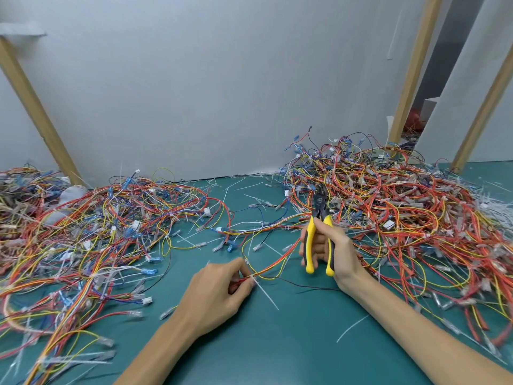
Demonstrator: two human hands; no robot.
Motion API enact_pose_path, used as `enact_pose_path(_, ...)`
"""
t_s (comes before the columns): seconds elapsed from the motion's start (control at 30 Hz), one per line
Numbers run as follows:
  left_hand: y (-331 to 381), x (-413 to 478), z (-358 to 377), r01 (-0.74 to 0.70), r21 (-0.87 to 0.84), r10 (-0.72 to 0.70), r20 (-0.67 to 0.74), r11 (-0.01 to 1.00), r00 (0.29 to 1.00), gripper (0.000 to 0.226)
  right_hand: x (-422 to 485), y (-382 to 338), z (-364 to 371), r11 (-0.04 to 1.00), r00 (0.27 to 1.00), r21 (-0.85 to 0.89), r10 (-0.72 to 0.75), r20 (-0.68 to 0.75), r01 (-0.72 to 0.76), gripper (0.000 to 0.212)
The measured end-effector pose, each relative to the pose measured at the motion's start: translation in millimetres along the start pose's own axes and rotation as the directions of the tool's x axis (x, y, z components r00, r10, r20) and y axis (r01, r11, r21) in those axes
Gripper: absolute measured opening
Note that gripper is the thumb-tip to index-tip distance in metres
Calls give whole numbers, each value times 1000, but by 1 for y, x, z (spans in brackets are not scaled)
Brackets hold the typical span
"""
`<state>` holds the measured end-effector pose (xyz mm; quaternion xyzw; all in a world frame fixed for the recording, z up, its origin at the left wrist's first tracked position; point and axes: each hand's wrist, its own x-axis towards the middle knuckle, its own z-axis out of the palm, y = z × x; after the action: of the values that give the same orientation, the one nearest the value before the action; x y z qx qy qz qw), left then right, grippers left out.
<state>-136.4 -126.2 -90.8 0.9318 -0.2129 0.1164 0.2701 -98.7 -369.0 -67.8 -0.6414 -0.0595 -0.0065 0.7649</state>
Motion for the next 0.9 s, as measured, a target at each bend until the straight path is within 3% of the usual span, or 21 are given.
enact_pose_path(0.9,0,2,-1,54,-91,-55,-6,994,998,18,4,1,-3,993,998,99,57,-2,-57,44)
